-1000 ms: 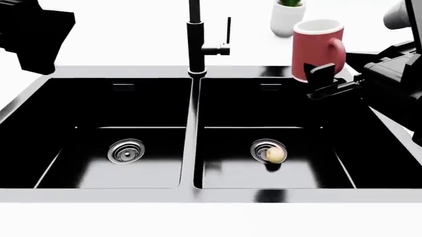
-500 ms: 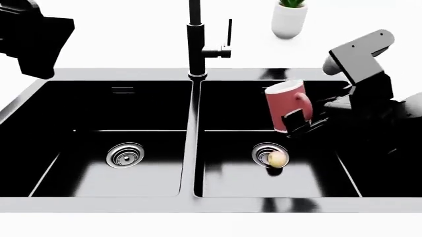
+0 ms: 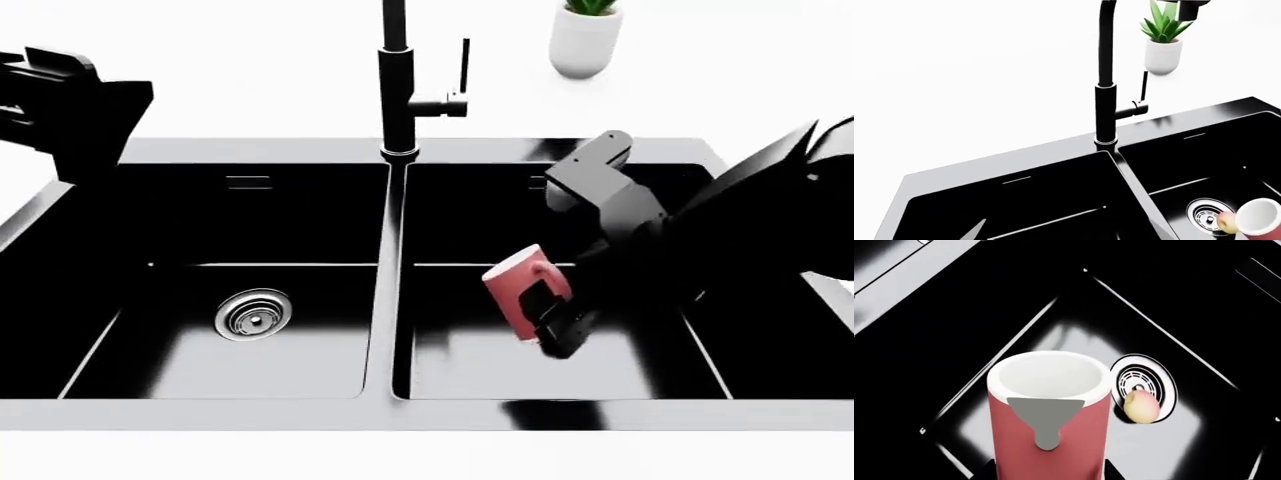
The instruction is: Pick the mug and mug and place them in the sink. Then turn on the water.
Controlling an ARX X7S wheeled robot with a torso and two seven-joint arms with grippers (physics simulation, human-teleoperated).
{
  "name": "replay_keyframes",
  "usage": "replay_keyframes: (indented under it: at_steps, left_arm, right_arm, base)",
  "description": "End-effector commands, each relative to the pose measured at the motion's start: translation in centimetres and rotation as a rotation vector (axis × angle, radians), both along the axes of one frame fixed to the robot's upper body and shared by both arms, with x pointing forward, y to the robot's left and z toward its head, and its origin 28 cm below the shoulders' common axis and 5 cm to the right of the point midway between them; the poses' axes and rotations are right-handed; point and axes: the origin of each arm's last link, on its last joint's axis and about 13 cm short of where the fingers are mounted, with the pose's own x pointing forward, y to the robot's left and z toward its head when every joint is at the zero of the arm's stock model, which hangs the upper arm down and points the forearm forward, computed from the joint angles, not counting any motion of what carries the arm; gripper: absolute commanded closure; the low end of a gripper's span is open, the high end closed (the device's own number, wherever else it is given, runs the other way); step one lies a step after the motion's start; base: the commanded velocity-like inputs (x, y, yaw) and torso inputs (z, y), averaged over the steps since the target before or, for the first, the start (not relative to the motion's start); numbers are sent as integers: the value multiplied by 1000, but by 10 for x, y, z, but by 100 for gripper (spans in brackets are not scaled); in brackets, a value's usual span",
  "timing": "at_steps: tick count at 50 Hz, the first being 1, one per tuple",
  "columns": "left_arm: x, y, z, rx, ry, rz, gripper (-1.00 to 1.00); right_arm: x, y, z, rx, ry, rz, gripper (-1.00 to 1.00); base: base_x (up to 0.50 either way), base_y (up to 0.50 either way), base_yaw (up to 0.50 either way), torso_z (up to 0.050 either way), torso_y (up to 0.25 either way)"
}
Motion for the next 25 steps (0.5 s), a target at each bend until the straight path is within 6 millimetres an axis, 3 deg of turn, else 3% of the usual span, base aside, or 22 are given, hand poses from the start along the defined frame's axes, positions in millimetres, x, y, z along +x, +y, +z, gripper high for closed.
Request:
replay_keyframes:
  at_steps: [1, 25]
  left_arm:
    - [7, 5, -11, -1, 28, 7, -100]
    - [14, 10, -25, -6, 66, 18, -100]
  right_arm:
    - [16, 9, -11, -39, 75, 57, 100]
    - [32, 17, -48, -76, 170, 84, 100]
  base:
    - [0, 0, 0, 0, 0]
    - [0, 0, 0, 0, 0]
